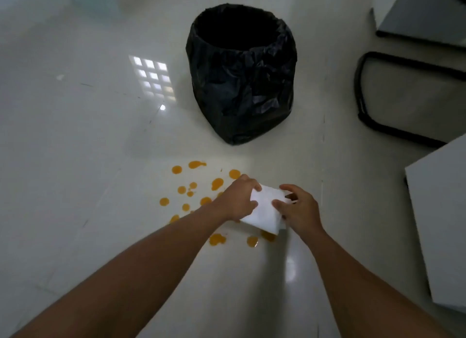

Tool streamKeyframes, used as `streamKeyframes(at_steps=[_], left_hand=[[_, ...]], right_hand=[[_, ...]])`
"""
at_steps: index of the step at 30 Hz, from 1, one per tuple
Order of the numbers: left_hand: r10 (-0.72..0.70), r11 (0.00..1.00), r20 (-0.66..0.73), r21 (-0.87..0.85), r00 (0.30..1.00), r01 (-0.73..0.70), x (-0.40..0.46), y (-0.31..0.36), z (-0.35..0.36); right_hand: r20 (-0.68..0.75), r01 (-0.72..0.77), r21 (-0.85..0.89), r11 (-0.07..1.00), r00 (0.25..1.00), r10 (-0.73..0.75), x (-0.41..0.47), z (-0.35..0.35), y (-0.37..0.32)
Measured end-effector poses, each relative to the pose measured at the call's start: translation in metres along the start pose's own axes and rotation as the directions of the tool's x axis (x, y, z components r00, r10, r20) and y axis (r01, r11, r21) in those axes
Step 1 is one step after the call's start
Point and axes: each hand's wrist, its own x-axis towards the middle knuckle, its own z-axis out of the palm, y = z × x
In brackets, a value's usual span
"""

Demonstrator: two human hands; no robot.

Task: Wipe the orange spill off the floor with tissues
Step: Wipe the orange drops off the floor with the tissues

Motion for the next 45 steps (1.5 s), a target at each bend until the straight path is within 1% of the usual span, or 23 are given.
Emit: streamKeyframes(at_steps=[3, 4, 6, 7, 11, 14, 17, 18, 19, 20, 21, 22, 23, 24, 26, 28, 33, 37, 38, 41, 43, 45], left_hand=[[0.026, 0.984, 0.053, 0.173, 0.998, -0.035, 0.018, -0.011, 0.010], [0.028, 0.980, 0.054, 0.196, 0.998, -0.038, 0.019, -0.011, 0.009], [0.006, 0.981, 0.031, 0.193, 0.999, -0.012, 0.015, -0.006, 0.009], [-0.005, 0.981, 0.011, 0.193, 1.000, 0.003, 0.012, -0.003, 0.011], [0.016, 0.973, -0.030, 0.230, 0.999, -0.009, 0.003, 0.000, 0.032], [0.057, 0.957, -0.018, 0.285, 0.998, -0.049, 0.002, -0.003, 0.045], [0.033, 0.923, -0.010, 0.383, 0.999, -0.027, 0.000, -0.006, 0.051], [0.024, 0.909, -0.042, 0.417, 0.999, -0.004, -0.003, -0.007, 0.051], [0.029, 0.892, -0.082, 0.452, 0.996, 0.011, -0.006, -0.009, 0.050], [0.057, 0.877, -0.118, 0.481, 0.991, 0.007, -0.008, -0.011, 0.053], [0.095, 0.859, -0.141, 0.511, 0.985, -0.010, -0.010, -0.014, 0.055], [0.139, 0.838, -0.128, 0.544, 0.982, -0.048, -0.013, -0.020, 0.060], [0.180, 0.808, -0.080, 0.580, 0.980, -0.101, -0.015, -0.026, 0.065], [0.212, 0.773, -0.012, 0.614, 0.977, -0.160, -0.017, -0.032, 0.070], [0.213, 0.724, 0.111, 0.649, 0.971, -0.233, -0.018, -0.041, 0.076], [0.184, 0.717, 0.154, 0.654, 0.971, -0.240, -0.017, -0.043, 0.078], [0.151, 0.700, 0.197, 0.671, 0.969, -0.245, -0.014, -0.046, 0.080], [0.178, 0.670, 0.226, 0.685, 0.958, -0.286, -0.009, -0.051, 0.074], [0.187, 0.661, 0.232, 0.689, 0.955, -0.297, -0.008, -0.052, 0.070], [0.178, 0.648, 0.241, 0.700, 0.954, -0.298, -0.004, -0.052, 0.058], [0.154, 0.675, 0.240, 0.683, 0.958, -0.279, -0.002, -0.049, 0.050], [0.136, 0.699, 0.253, 0.660, 0.958, -0.274, -0.002, -0.047, 0.040]], right_hand=[[-0.028, 0.050, -0.024, 0.998, 0.998, -0.051, 0.010, 0.012, 0.018], [-0.043, 0.041, -0.022, 0.999, 0.998, -0.042, 0.009, 0.016, 0.018], [-0.088, 0.037, -0.032, 0.999, 0.995, -0.040, 0.005, 0.020, 0.012], [-0.089, 0.059, -0.060, 0.996, 0.994, -0.064, 0.003, 0.019, 0.008], [-0.043, 0.145, -0.217, 0.965, 0.987, -0.158, 0.015, 0.014, 0.006], [-0.034, 0.179, -0.300, 0.937, 0.980, -0.198, 0.023, 0.011, 0.020], [-0.006, 0.209, -0.369, 0.906, 0.974, -0.228, 0.017, 0.011, 0.034], [0.014, 0.251, -0.440, 0.862, 0.962, -0.272, 0.012, 0.013, 0.040], [0.059, 0.310, -0.531, 0.789, 0.942, -0.330, 0.008, 0.015, 0.047], [0.124, 0.374, -0.591, 0.715, 0.918, -0.377, 0.004, 0.016, 0.056], [0.201, 0.438, -0.607, 0.663, 0.892, -0.405, 0.002, 0.019, 0.063], [0.280, 0.485, -0.612, 0.624, 0.872, -0.403, 0.001, 0.021, 0.072], [0.342, 0.513, -0.622, 0.591, 0.857, -0.384, 0.001, 0.023, 0.081], [0.386, 0.528, -0.642, 0.556, 0.849, -0.360, 0.002, 0.024, 0.089], [0.430, 0.532, -0.685, 0.498, 0.847, -0.314, 0.002, 0.025, 0.098], [0.432, 0.531, -0.689, 0.493, 0.847, -0.308, 0.000, 0.025, 0.101], [0.419, 0.552, -0.654, 0.517, 0.833, -0.361, -0.010, 0.036, 0.104], [0.394, 0.499, -0.610, 0.616, 0.865, -0.310, -0.010, 0.044, 0.098], [0.385, 0.488, -0.610, 0.624, 0.871, -0.305, -0.008, 0.045, 0.094], [0.371, 0.481, -0.651, 0.587, 0.876, -0.306, -0.004, 0.050, 0.089], [0.370, 0.471, -0.679, 0.563, 0.882, -0.292, -0.006, 0.057, 0.089], [0.361, 0.457, -0.681, 0.572, 0.889, -0.281, -0.010, 0.064, 0.087]])
